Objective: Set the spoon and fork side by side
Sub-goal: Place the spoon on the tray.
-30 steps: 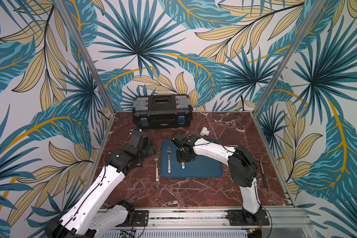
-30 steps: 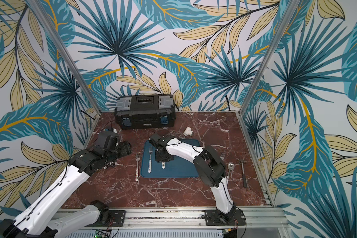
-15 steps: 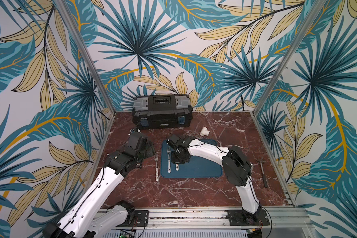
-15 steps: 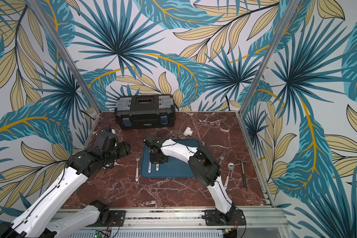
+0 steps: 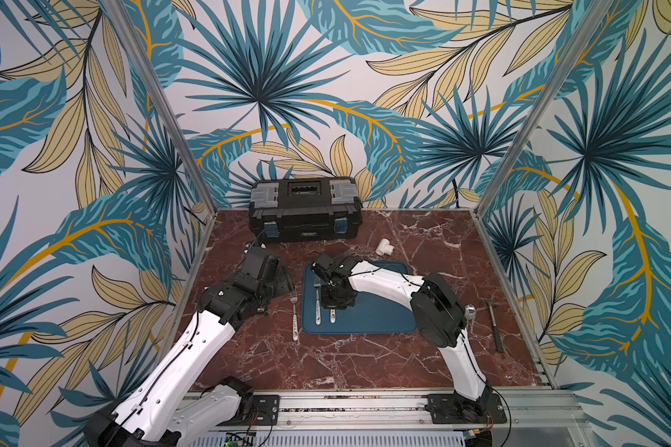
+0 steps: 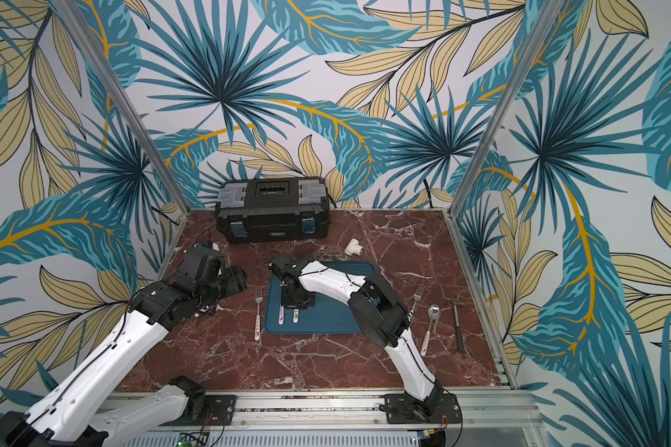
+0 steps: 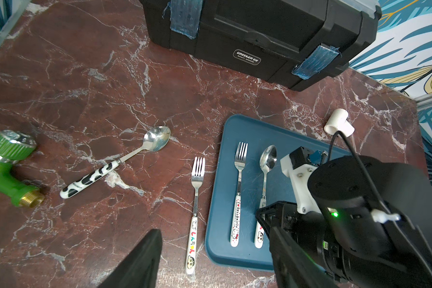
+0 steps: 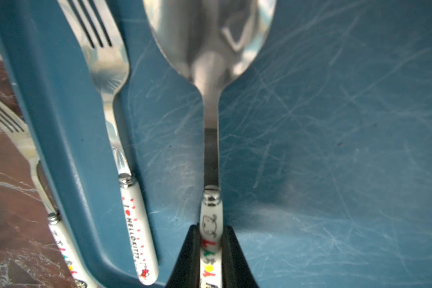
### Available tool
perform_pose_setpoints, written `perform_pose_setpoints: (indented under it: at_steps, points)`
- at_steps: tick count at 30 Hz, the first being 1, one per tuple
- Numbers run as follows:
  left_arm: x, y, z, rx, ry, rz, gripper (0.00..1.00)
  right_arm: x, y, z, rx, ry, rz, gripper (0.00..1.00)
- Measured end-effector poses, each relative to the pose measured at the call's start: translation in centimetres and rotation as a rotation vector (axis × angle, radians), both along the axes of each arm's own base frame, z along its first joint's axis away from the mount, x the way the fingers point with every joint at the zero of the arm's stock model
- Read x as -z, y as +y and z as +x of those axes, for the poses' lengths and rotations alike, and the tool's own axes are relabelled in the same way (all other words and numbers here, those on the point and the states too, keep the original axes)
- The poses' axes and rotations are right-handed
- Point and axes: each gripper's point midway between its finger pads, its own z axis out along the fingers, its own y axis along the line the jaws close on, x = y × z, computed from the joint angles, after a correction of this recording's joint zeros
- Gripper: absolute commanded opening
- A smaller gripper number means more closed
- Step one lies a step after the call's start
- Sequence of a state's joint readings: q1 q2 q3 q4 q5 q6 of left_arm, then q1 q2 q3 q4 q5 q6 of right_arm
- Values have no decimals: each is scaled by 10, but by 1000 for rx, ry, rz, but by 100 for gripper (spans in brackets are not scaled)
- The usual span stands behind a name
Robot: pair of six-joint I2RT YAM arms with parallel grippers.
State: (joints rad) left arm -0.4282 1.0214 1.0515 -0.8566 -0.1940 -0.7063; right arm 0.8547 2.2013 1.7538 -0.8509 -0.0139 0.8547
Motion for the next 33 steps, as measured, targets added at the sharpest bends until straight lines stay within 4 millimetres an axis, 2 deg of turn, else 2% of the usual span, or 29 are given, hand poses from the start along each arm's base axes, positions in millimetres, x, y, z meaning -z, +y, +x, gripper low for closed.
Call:
perform_pose_setpoints:
  at_steps: [25,33]
  points:
    - [11,-2,0,8,28,4,74,6,6,-6,-13,35,17,7]
    - [12,-2,0,9,30,5,76,6,7,-6,-22,31,15,24]
